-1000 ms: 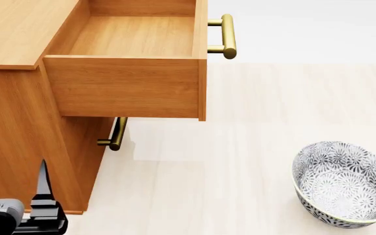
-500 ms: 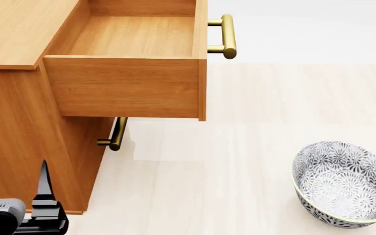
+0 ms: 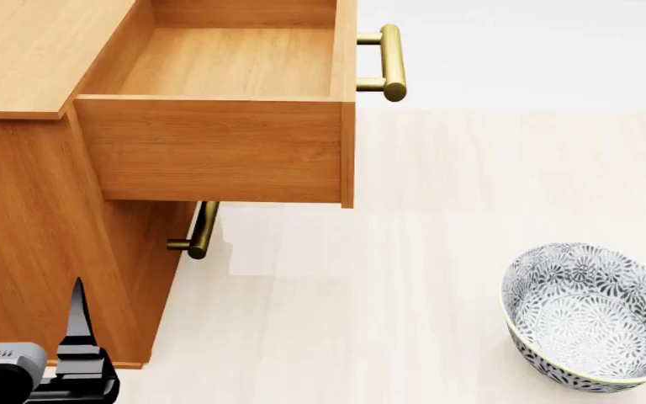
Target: Put the ketchup in the top drawer of the cabinet.
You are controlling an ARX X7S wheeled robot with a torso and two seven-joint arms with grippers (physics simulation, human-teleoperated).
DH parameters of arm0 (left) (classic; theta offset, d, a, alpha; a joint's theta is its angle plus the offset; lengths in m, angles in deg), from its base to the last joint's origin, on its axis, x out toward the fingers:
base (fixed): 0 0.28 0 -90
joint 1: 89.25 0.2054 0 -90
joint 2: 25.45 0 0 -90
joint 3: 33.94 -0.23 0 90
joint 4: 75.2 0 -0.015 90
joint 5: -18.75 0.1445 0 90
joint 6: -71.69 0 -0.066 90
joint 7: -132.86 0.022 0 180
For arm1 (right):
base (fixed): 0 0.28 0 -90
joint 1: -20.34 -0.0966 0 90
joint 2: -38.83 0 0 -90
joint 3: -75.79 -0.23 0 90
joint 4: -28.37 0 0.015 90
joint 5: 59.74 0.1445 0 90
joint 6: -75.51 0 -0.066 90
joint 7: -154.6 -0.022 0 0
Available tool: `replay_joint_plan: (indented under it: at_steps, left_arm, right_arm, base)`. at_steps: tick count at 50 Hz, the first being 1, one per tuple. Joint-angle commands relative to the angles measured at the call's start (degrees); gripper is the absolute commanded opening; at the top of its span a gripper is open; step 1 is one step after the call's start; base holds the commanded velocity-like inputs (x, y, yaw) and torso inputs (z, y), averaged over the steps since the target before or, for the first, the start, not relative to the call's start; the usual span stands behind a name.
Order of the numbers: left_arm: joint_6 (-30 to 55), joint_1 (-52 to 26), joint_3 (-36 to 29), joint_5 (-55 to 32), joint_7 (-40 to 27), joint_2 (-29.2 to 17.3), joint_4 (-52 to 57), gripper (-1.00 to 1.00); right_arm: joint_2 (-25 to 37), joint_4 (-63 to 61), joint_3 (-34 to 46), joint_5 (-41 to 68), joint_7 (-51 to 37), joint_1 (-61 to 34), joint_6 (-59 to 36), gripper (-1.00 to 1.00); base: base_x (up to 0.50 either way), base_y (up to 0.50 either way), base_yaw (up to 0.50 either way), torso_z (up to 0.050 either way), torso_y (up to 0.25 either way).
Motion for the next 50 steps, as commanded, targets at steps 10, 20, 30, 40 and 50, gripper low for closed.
replay_joint_plan:
  at_steps: [10,20,30,40,50]
  left_arm:
    - [-0.4,-0.1,-0.4,-0.2,-0.3,-0.1,-0.6,1.0]
    - [-0.7,-0.2,-0.4,-0.5,-0.3,-0.2,-1.1,1.0]
    - [-0.9,-0.3,-0.7,-0.6,-0.5,-0.3,-1.5,1.0]
    - [-1.3,-0.2,-1.0,-0.7,-0.5,-0.3,-1.9,1.0]
    - [-1.2,-0.4,-1.1,-0.8,-0.7,-0.4,-1.9,1.0]
  right_arm:
    - [0.4,3.0,-0.1,0.4,0.2,-0.8,-0.1,1.0]
    - [0.5,4.2,0.6,-0.6,0.0,-1.4,0.1,1.0]
    - [0.4,6.8,2.0,-4.4,-0.2,-2.2,2.0,1.0]
    - [0.1,9.7,2.5,-7.5,-0.3,-2.6,4.3,1.0]
    - [0.0,10.4,2.7,-7.1,-0.1,-2.8,4.3,1.0]
  base:
    - [0.0,0.0,0.0,0.0,0.0]
    - [0.0,0.0,0.0,0.0,0.0]
    - [0.0,0.0,0.0,0.0,0.0]
    - [0.0,0.0,0.0,0.0,0.0]
    - [0.0,0.0,0.0,0.0,0.0]
